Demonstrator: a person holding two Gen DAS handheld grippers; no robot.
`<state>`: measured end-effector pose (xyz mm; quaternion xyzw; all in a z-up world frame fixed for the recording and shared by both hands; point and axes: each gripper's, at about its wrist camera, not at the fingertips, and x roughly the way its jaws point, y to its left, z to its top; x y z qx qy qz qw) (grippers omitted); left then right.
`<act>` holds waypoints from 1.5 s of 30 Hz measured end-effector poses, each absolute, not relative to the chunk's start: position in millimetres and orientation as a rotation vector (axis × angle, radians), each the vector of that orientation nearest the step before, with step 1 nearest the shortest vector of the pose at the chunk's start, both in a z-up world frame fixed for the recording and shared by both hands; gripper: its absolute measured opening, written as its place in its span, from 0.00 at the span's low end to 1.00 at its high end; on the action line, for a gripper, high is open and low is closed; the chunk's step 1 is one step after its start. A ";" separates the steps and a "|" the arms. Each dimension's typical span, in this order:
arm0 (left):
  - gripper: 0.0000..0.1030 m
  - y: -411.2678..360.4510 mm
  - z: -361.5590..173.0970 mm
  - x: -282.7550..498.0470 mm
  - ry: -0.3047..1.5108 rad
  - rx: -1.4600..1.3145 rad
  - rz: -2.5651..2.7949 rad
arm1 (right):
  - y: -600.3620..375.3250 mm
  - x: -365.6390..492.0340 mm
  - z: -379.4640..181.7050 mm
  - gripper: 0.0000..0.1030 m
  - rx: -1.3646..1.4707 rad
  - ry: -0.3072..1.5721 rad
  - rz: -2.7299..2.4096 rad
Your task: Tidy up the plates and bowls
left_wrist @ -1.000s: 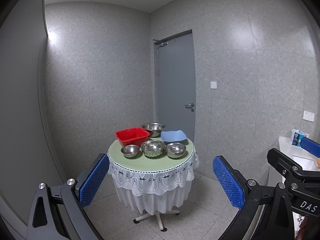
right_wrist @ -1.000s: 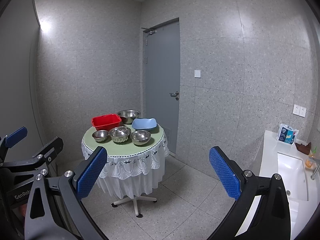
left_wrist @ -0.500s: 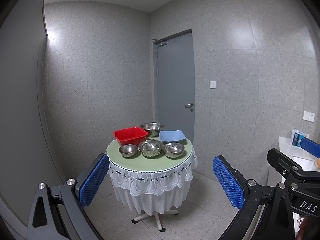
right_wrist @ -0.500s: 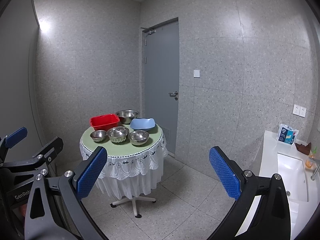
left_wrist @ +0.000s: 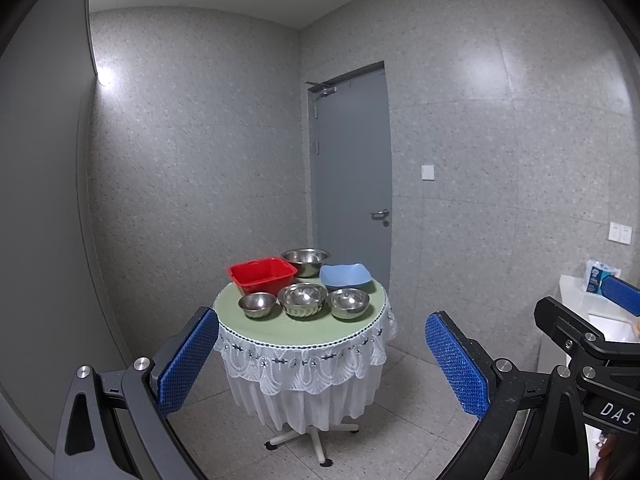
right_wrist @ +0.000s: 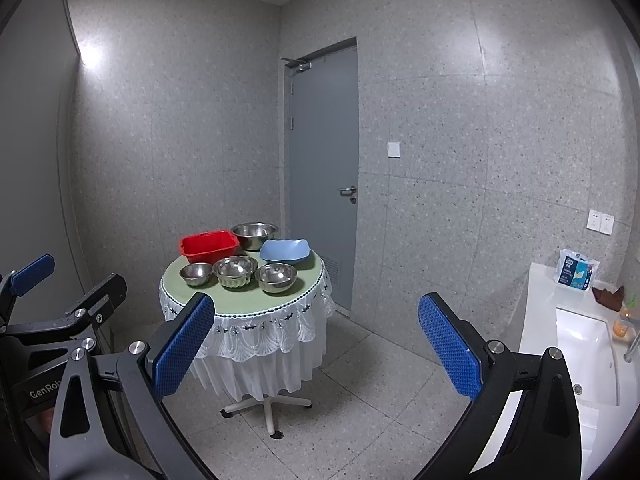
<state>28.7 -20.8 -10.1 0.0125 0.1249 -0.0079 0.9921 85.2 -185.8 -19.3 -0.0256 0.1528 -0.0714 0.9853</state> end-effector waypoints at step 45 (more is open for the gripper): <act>0.99 -45.1 16.0 123.9 0.330 0.035 0.017 | -213.8 148.5 -9.0 1.00 -0.027 0.386 -0.102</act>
